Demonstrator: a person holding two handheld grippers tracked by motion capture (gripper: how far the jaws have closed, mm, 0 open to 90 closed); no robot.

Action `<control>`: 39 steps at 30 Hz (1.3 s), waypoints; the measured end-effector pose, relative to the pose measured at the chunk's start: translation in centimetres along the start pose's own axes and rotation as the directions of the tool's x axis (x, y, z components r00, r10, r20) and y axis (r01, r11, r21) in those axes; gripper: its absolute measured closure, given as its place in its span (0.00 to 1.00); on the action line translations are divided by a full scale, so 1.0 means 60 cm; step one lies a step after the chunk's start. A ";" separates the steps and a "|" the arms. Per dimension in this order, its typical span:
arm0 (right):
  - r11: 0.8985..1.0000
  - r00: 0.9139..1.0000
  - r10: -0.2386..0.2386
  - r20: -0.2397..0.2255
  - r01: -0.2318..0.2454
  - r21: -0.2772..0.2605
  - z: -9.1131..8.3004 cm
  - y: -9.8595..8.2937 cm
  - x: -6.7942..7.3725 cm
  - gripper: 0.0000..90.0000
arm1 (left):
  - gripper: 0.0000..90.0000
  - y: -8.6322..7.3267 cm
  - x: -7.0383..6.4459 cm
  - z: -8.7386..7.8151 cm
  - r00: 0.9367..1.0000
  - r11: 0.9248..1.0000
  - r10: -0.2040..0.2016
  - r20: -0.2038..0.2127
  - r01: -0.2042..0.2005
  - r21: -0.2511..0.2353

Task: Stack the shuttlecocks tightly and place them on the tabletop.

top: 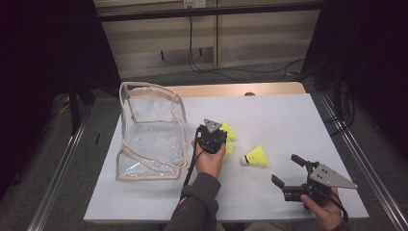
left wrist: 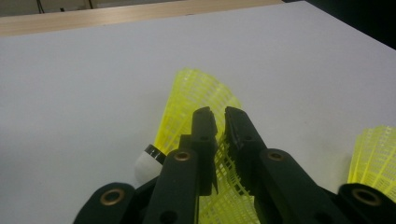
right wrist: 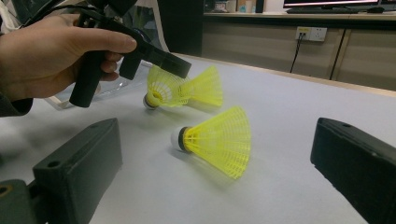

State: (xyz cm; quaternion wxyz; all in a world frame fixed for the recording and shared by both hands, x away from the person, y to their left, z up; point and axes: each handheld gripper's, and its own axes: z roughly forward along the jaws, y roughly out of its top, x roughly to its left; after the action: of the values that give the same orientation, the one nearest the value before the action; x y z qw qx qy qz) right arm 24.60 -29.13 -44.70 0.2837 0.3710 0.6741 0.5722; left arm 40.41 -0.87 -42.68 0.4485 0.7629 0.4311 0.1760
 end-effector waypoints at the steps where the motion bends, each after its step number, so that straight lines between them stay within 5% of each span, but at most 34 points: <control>1: 1.000 1.000 -0.002 0.000 0.002 0.001 0.000 0.000 0.000 0.02 | 0.91 0.000 -0.001 0.001 1.000 1.000 0.002 0.000 -0.002 -0.001; 39: 1.000 1.000 0.000 0.000 0.000 0.002 0.000 0.000 -0.001 0.02 | 0.81 -0.003 0.010 0.006 1.000 1.000 -0.008 -0.010 0.008 0.006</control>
State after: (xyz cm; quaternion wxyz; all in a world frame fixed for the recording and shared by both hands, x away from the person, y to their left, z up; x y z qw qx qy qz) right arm 24.63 -29.15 -44.72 0.2832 0.3713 0.6748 0.5715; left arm 40.91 -0.55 -43.11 0.4446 0.7619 0.4367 0.1765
